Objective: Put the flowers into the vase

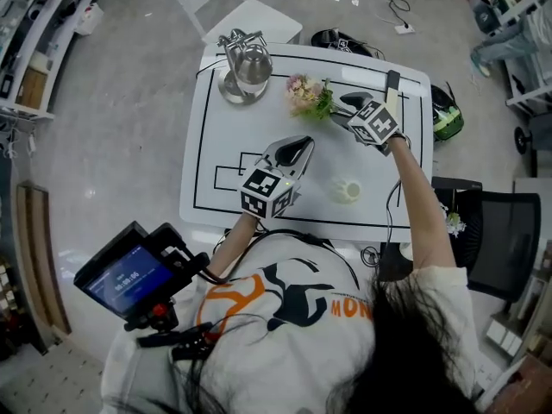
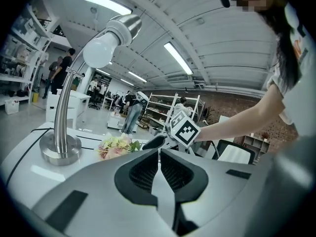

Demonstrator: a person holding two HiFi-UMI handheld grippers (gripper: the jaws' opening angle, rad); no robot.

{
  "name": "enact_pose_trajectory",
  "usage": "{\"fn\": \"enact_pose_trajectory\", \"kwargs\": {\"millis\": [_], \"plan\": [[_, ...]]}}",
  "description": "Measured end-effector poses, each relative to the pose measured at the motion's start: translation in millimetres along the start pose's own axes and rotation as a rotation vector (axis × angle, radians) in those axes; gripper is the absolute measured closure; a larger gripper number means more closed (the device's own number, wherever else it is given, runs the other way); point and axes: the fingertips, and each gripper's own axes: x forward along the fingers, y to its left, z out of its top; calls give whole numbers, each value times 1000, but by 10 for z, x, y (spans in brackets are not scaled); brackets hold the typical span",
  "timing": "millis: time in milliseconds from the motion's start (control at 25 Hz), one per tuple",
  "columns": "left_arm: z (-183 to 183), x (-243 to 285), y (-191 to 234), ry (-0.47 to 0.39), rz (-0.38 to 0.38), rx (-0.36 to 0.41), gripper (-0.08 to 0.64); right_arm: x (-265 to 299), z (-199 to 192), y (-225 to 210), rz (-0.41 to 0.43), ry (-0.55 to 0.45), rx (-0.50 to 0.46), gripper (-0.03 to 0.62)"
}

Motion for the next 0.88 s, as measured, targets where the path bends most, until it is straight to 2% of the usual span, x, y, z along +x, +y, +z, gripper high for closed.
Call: {"fn": "enact_pose_trajectory", "kwargs": {"millis": [200, 600, 880], "plan": [[11, -36, 36, 2, 18, -11, 549, 144, 5, 2, 27, 76, -69, 379], [20, -46, 81, 4, 40, -12, 549, 397, -23, -59, 22, 192, -119, 380], [-14, -71, 171, 3, 57, -7, 549, 548, 31, -97, -14, 307, -149, 445]]}}
